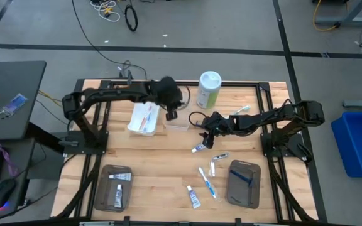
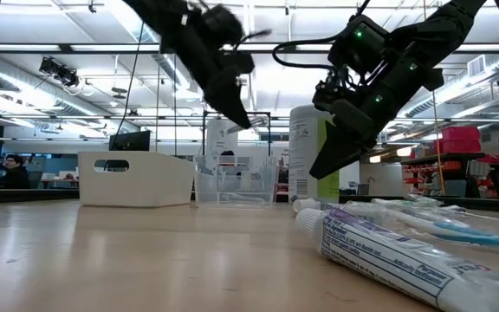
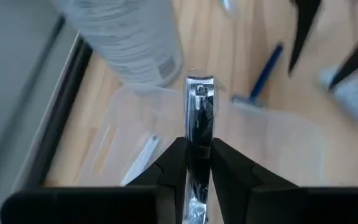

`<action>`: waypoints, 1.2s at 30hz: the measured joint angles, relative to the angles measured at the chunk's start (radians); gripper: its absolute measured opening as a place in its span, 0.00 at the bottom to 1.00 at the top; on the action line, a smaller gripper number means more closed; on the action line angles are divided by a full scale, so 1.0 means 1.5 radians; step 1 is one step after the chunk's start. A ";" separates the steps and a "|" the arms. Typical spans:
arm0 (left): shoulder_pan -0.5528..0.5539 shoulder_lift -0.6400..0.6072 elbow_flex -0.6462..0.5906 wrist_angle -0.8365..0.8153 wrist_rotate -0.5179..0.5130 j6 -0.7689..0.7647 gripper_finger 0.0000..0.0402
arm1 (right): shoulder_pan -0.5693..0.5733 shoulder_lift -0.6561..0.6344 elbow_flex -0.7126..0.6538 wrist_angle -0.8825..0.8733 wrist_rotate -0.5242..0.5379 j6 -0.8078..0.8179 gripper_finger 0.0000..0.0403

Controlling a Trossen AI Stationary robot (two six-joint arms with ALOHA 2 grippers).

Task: Pick & Place Travel size toiletries
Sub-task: Put the nail cutter into the transparent bin, then put the blue razor into the right black bin

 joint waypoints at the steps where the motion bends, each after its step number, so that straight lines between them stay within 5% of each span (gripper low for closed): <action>1: 0.014 0.000 -0.011 0.025 0.026 -0.023 0.17 | 0.000 0.000 0.000 0.000 0.003 -0.005 0.51; 17: 0.033 -0.001 -0.193 0.200 0.058 -0.031 0.26 | -0.002 0.000 0.000 0.018 0.005 -0.047 0.51; 36: 0.022 -0.006 -0.189 0.180 0.035 -0.079 0.38 | -0.002 0.000 0.000 0.050 0.005 -0.047 0.53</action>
